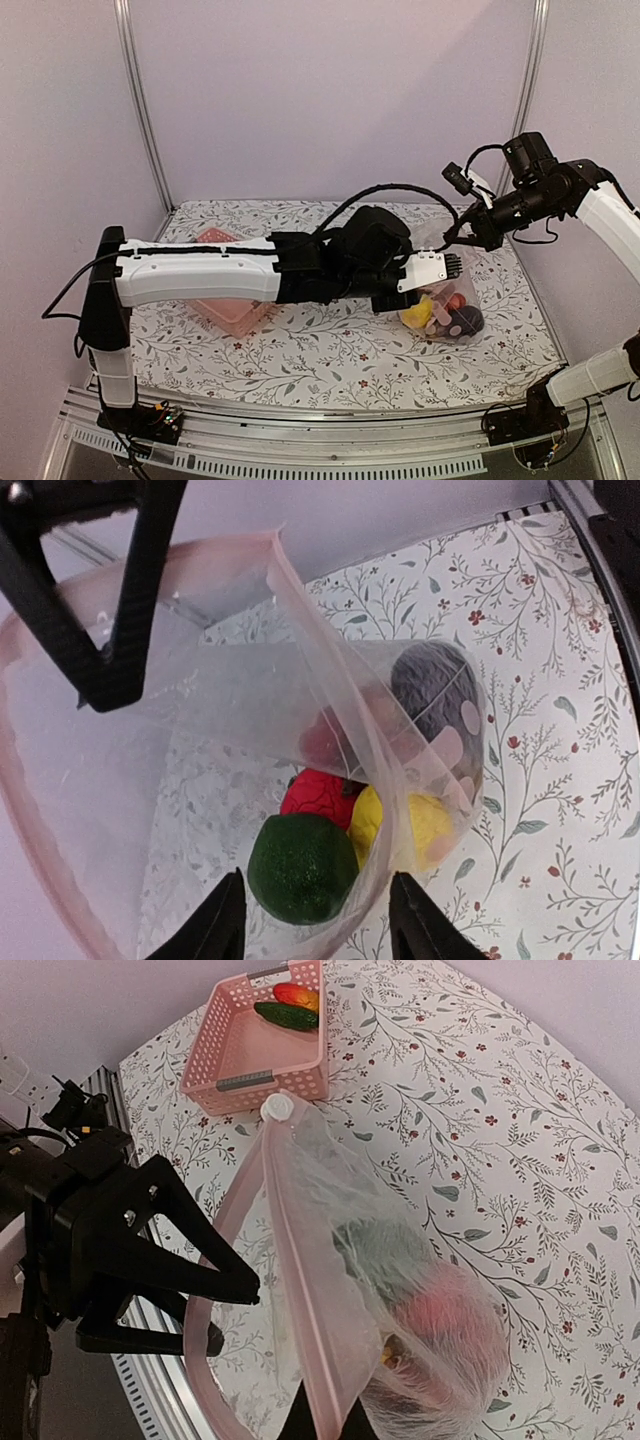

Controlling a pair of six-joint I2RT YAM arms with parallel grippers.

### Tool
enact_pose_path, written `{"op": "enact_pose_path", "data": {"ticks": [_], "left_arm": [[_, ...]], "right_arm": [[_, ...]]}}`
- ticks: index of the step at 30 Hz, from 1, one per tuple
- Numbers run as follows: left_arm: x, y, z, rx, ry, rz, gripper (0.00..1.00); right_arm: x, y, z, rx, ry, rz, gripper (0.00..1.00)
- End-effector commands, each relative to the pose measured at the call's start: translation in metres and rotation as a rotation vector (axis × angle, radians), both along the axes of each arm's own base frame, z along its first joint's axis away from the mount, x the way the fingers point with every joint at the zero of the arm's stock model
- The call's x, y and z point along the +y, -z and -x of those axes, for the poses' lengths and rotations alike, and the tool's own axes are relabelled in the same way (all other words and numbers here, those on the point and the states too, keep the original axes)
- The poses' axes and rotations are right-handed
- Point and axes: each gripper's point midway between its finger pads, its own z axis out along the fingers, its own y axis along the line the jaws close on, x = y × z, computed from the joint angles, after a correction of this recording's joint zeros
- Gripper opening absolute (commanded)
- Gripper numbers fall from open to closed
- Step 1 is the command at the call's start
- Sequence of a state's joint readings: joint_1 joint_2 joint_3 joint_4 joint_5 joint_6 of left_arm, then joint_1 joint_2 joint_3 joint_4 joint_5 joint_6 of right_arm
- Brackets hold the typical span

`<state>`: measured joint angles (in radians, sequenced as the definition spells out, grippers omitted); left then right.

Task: Place the food in the zip-top bag and seal the zipper
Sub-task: Pass from the right arm to the left, then pass from the left arm to the right

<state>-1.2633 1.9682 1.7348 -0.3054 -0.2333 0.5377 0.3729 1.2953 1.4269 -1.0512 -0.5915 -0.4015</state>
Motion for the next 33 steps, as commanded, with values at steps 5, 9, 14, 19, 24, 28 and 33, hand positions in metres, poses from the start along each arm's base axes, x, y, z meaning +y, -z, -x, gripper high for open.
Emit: {"op": "enact_pose_path", "data": {"ticks": [5, 9, 14, 19, 24, 28, 33], "left_arm": [[0.0, -0.019, -0.006, -0.087, -0.027, 0.001, 0.06], [0.004, -0.037, -0.009, -0.124, -0.051, 0.046, 0.0], [0.011, -0.063, -0.007, -0.238, -0.148, 0.032, 0.0], [0.014, -0.047, -0.016, -0.261, -0.213, -0.025, 0.0], [0.01, -0.036, -0.02, -0.257, -0.241, -0.045, 0.0], [0.005, -0.034, -0.018, -0.232, -0.227, -0.024, 0.0], [0.0, -0.036, -0.015, -0.216, -0.21, -0.004, 0.0]], "right_arm": [[-0.007, -0.003, -0.003, -0.032, 0.038, 0.041, 0.01], [-0.016, 0.001, -0.018, -0.046, 0.101, 0.104, 0.11], [-0.034, 0.001, -0.043, -0.094, 0.218, 0.207, 0.25], [-0.036, 0.005, -0.046, -0.088, 0.233, 0.221, 0.25], [-0.041, -0.002, -0.047, -0.113, 0.255, 0.229, 0.34], [-0.05, -0.004, -0.049, -0.131, 0.289, 0.236, 0.25], [-0.051, 0.0, -0.051, -0.127, 0.301, 0.234, 0.0]]}}
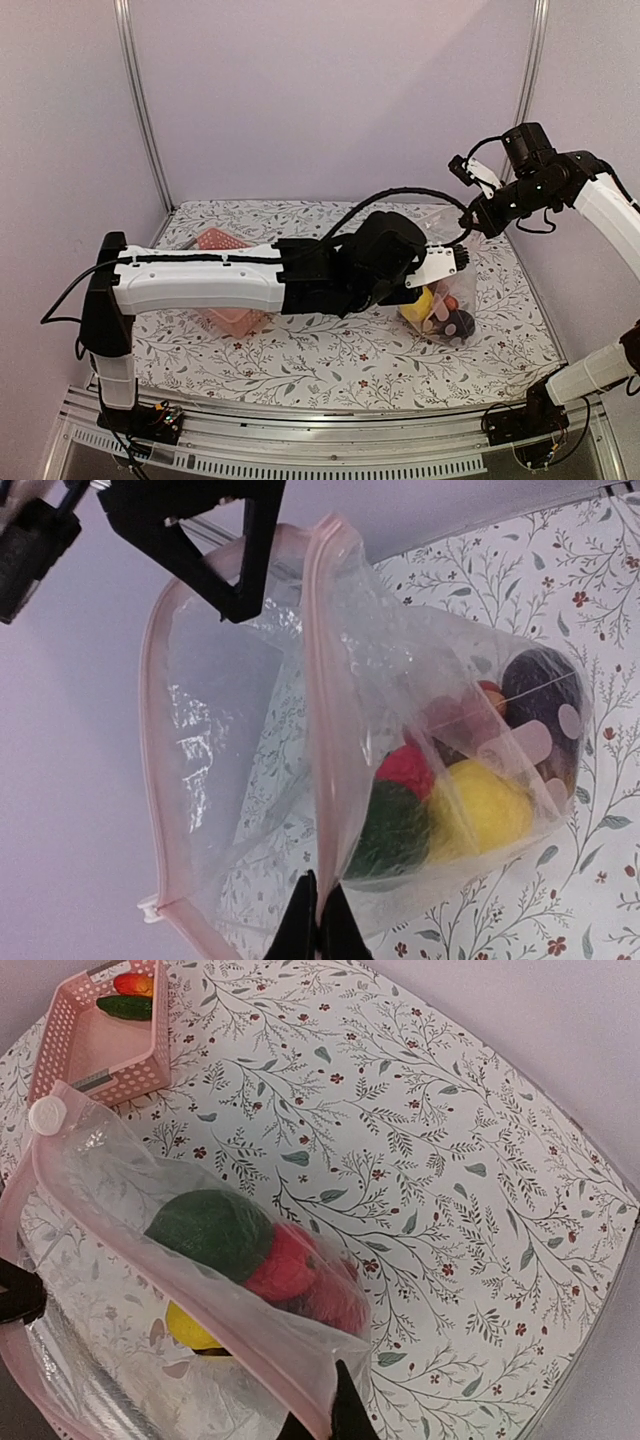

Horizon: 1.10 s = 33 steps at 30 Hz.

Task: Place the food in the zip-top bag and seal the zipper
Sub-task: Pass from the left arm to the right, then pick up the fake vegetable from the bin.

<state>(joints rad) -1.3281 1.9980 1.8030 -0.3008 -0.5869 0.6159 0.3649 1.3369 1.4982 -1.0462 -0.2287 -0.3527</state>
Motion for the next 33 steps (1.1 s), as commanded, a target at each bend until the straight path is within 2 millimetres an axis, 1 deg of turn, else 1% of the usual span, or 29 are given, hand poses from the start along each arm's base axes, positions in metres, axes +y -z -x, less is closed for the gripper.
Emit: {"op": "enact_pose_path", "data": {"ticks": [1, 2, 3, 5, 7, 9, 10, 12, 14, 15, 20, 21, 24, 27, 30, 33], "left_arm": [[-0.009, -0.013, 0.0, 0.009, -0.008, 0.069, 0.05], [-0.007, -0.018, -0.001, 0.007, -0.021, 0.091, 0.17], [-0.005, -0.024, -0.002, 0.01, -0.037, 0.119, 0.27], [0.005, -0.039, -0.001, 0.03, -0.056, 0.185, 0.43], [0.019, -0.051, 0.005, 0.054, -0.057, 0.249, 0.52], [0.038, -0.06, 0.009, 0.077, -0.067, 0.307, 0.59], [0.049, -0.055, 0.011, 0.091, -0.078, 0.311, 0.61], [0.073, -0.057, 0.009, 0.119, -0.115, 0.352, 0.65], [0.098, -0.054, 0.002, 0.174, -0.176, 0.404, 0.69], [0.111, -0.048, -0.003, 0.199, -0.211, 0.412, 0.7], [0.18, -0.037, -0.036, 0.297, -0.434, 0.539, 0.72], [0.199, -0.035, -0.047, 0.296, -0.502, 0.567, 0.74], [0.254, -0.021, -0.079, 0.315, -0.685, 0.602, 0.8], [0.307, -0.005, -0.113, 0.369, -0.865, 0.632, 0.81], [0.343, 0.011, -0.137, 0.42, -0.974, 0.637, 0.79], [0.362, 0.032, -0.153, 0.5, -1.012, 0.623, 0.78]], "right_arm": [[-0.005, -0.007, 0.0, -0.029, 0.025, -0.007, 0.0], [-0.004, -0.009, -0.001, -0.034, 0.023, -0.013, 0.0], [-0.004, -0.011, -0.001, -0.04, 0.022, -0.015, 0.0], [-0.005, -0.013, -0.003, -0.051, 0.028, -0.016, 0.0], [-0.004, -0.012, -0.003, -0.051, 0.027, -0.016, 0.0], [-0.003, -0.01, -0.004, -0.046, 0.026, -0.021, 0.0], [-0.003, -0.01, -0.004, -0.048, 0.023, -0.024, 0.0], [-0.003, -0.009, -0.003, -0.049, 0.022, -0.028, 0.0], [-0.003, -0.01, -0.003, -0.054, 0.021, -0.035, 0.0], [-0.003, -0.012, -0.002, -0.06, 0.019, -0.041, 0.0], [-0.002, -0.017, 0.001, -0.063, 0.009, -0.06, 0.0], [-0.001, -0.018, 0.002, -0.062, 0.004, -0.065, 0.0], [0.001, -0.021, 0.004, -0.061, -0.006, -0.075, 0.0], [0.002, -0.023, 0.005, -0.064, -0.015, -0.082, 0.0], [0.003, -0.022, 0.006, -0.063, -0.018, -0.087, 0.0], [0.002, -0.023, 0.009, -0.068, -0.023, -0.091, 0.0]]}}
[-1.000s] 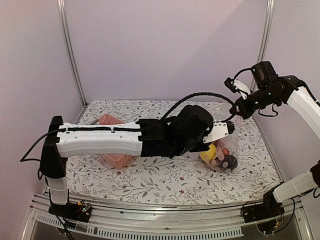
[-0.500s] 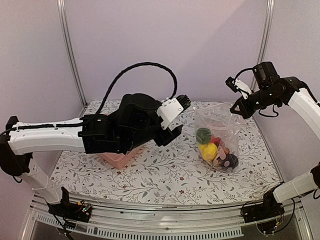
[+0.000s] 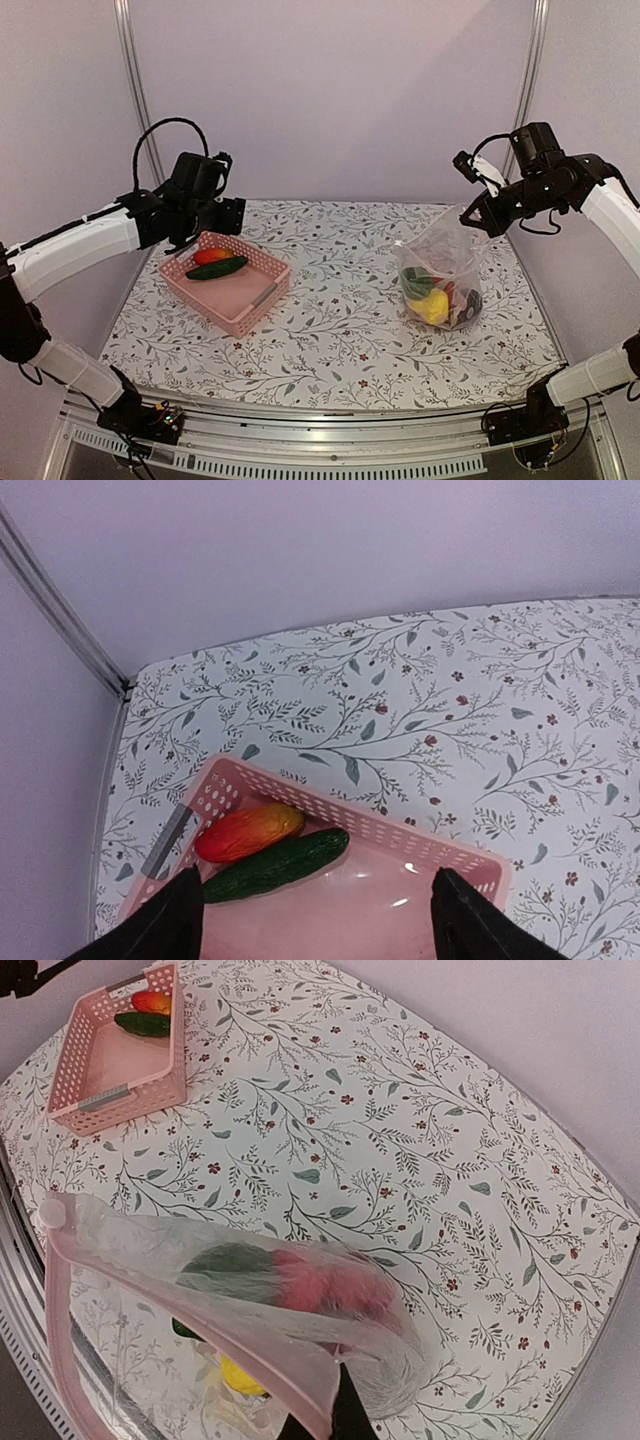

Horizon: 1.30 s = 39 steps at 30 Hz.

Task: Place the food in the zip-top bag and seal the zipper
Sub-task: Pick up the fake vegetable from the bin.

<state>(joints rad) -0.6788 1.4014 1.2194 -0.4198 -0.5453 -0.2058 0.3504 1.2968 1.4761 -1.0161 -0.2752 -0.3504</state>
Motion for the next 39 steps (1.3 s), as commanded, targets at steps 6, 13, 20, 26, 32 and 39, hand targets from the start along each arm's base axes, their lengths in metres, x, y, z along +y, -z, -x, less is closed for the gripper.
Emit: {"op": "enact_pose_path", "data": {"ticks": [6, 13, 20, 26, 32, 39], "left_arm": [[0.07, 0.085, -0.039, 0.271, -0.154, 0.073, 0.81], [0.094, 0.128, -0.063, 0.372, -0.225, 0.105, 0.84], [0.066, 0.163, -0.082, 0.463, 0.031, 0.08, 0.74], [0.042, 0.168, -0.081, 0.471, 0.203, 0.042, 0.63], [0.025, 0.186, -0.072, 0.492, 0.321, -0.118, 0.58], [0.026, 0.22, -0.063, 0.533, 0.335, -0.311, 0.55]], "right_arm": [[0.0, -0.013, 0.008, -0.035, -0.011, -0.041, 0.0], [0.0, -0.008, 0.012, -0.032, -0.016, -0.04, 0.0], [0.001, -0.005, 0.015, -0.028, -0.027, -0.047, 0.0], [0.002, -0.005, 0.016, -0.025, -0.033, -0.054, 0.0], [0.002, -0.002, 0.018, -0.019, -0.035, -0.052, 0.0], [0.004, 0.002, 0.026, -0.018, -0.058, -0.071, 0.0]]}}
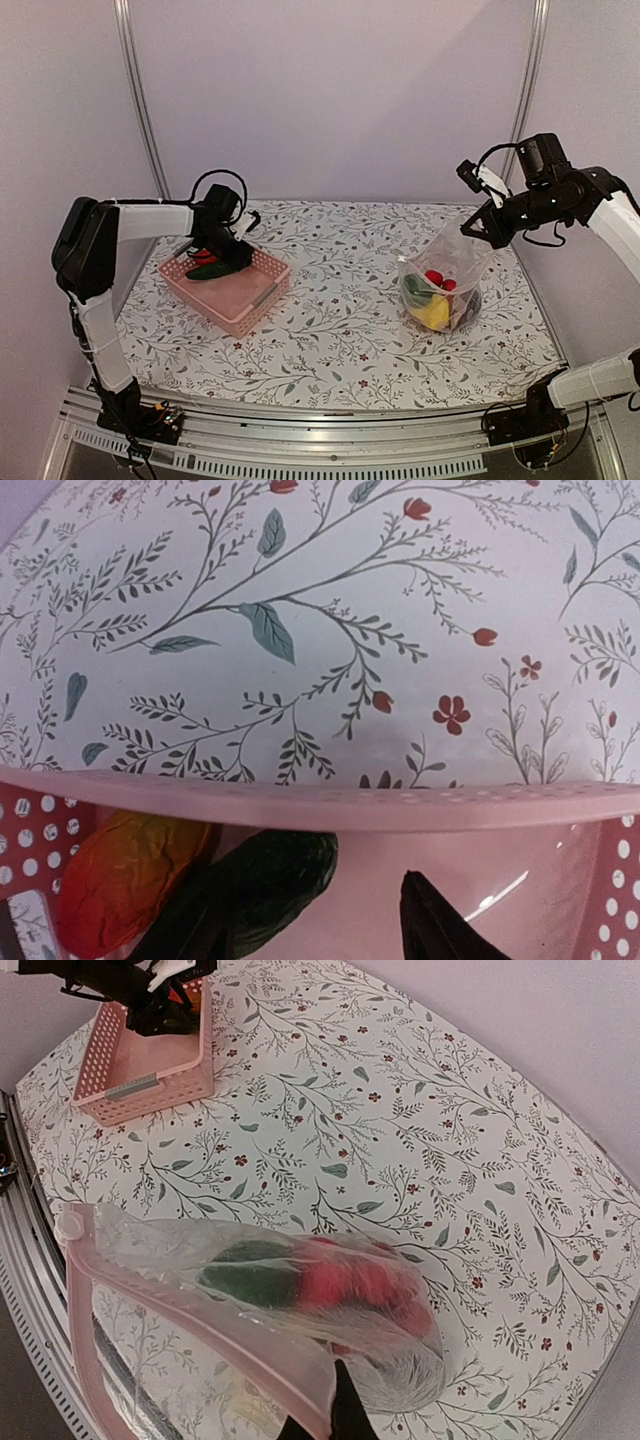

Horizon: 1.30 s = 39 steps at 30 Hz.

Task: Place the food in the zip-top bag and seal the zipper
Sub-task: Pick up the fake vegetable from the bin.

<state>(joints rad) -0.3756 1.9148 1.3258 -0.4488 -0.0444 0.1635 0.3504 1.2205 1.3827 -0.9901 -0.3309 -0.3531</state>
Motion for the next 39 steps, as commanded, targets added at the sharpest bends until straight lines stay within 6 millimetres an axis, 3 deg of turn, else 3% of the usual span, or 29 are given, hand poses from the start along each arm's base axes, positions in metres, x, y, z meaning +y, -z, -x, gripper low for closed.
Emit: {"op": "enact_pose_path", "data": {"ticks": [1, 5, 9, 15, 24, 27, 29, 34, 37, 39], "left_arm": [[0.005, 0.025, 0.004, 0.007, 0.061, -0.15, 0.54], [0.01, 0.034, 0.0, -0.012, 0.056, -0.229, 0.51], [0.009, 0.03, -0.007, -0.07, 0.059, -0.31, 0.48], [0.006, 0.028, -0.011, -0.093, 0.086, -0.416, 0.52], [0.009, 0.038, 0.01, -0.048, 0.081, -0.506, 0.51], [0.014, 0.037, 0.008, -0.048, 0.061, -0.542, 0.45], [0.016, 0.033, 0.008, -0.047, 0.044, -0.55, 0.33], [0.017, 0.022, 0.013, -0.029, 0.023, -0.539, 0.19], [0.011, 0.006, 0.019, -0.037, 0.014, -0.515, 0.14], [0.0, -0.014, 0.025, -0.061, 0.01, -0.47, 0.12]], "right_arm": [[0.002, -0.006, 0.006, -0.023, -0.02, -0.034, 0.0], [0.004, -0.008, 0.008, -0.02, -0.031, -0.045, 0.0], [0.004, -0.008, 0.009, -0.017, -0.033, -0.048, 0.0], [0.002, -0.009, 0.012, -0.019, -0.027, -0.043, 0.0], [0.001, -0.008, 0.013, -0.016, -0.027, -0.035, 0.0], [0.001, -0.007, 0.012, -0.011, -0.029, -0.034, 0.01], [0.002, -0.006, 0.012, -0.008, -0.03, -0.035, 0.0], [0.002, -0.004, 0.009, -0.002, -0.028, -0.028, 0.01], [0.003, -0.003, 0.008, 0.003, -0.031, -0.029, 0.0], [0.004, -0.002, 0.007, 0.005, -0.032, -0.028, 0.0]]}}
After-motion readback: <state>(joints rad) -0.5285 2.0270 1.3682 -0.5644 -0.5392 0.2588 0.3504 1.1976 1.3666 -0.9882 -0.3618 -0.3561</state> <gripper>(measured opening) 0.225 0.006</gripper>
